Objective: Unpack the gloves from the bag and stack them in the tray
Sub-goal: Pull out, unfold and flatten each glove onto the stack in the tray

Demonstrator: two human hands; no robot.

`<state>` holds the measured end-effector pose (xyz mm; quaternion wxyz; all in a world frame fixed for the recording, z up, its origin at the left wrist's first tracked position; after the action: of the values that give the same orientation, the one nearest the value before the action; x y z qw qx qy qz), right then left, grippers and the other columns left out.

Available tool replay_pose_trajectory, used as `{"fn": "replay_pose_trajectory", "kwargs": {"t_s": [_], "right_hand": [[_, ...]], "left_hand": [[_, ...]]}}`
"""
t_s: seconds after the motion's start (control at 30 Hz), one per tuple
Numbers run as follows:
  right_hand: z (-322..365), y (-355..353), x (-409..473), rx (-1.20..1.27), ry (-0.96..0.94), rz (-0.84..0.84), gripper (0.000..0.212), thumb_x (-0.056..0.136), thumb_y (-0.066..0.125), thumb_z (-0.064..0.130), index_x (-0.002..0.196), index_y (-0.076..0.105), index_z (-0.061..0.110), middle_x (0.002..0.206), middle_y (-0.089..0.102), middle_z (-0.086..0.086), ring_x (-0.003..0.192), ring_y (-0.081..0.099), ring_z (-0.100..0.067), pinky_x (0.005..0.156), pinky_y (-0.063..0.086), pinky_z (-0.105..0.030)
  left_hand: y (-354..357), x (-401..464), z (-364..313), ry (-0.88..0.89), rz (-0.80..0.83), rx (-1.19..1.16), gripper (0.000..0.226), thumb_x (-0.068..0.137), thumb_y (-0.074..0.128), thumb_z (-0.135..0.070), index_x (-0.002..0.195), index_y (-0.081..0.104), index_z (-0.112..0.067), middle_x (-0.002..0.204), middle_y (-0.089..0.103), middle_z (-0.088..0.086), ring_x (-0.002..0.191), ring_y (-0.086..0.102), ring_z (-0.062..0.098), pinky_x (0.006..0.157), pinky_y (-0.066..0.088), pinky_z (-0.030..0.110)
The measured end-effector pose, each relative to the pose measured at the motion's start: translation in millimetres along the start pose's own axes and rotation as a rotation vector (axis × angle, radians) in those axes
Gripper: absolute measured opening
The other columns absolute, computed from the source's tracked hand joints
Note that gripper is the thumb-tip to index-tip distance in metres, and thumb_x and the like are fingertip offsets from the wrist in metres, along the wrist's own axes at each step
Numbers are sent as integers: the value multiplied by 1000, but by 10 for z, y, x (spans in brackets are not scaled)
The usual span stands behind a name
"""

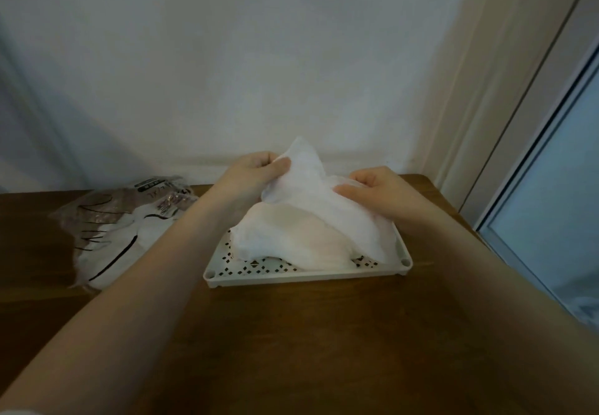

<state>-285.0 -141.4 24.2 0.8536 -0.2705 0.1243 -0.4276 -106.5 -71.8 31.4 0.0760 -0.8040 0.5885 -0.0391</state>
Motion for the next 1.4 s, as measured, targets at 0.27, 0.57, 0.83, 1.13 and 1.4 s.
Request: {"fn": "replay_pose_trajectory", "kwargs": {"t_s": [0.27,0.57,0.83,1.13,1.4], "right_hand": [[12,-513,400,-104,-77,-309,32,92,57,26,70,54,3,63,55,-13,58,50,-20,57,40,-29],[-79,59,257,-714,-158,36,36,102,33,33,81,55,12,78,56,0,72,52,-17,67,43,-31],[-119,468,-74,-803,-112,162,44,102,26,38,136,48,20,151,34,1,139,28,-16,115,18,-33],[66,652,-77,-706,-77,-93,50,99,27,47,119,60,14,140,45,-5,134,33,-20,112,16,-32],[-571,859,68,-893,86,102,98,82,44,72,149,-11,25,158,-15,1,144,-20,-23,109,-20,-52]], "left_hand": [[-177,346,-199,139,-77,124,15,93,57,-23,92,63,-9,81,63,2,70,59,13,65,48,20],[-191,476,118,231,23,525,39,84,42,13,59,53,-15,92,64,-7,86,53,-8,70,40,6],[-309,296,381,321,78,847,37,85,43,11,60,51,-15,102,62,-4,99,52,10,87,36,20],[-270,155,623,261,201,1144,36,86,36,-29,76,60,-4,95,63,7,95,55,22,84,46,39],[-223,58,816,261,87,1288,33,86,53,-53,76,49,-21,107,51,-4,88,51,14,72,49,31]]}}
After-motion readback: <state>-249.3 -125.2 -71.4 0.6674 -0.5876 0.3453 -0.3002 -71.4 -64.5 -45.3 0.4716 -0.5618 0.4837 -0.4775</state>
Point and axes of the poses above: each hand's wrist, its own x-axis towards the middle knuckle, its own y-axis out of the palm, z = x × y, the point moved 6 cm from there along x, towards the middle knuckle
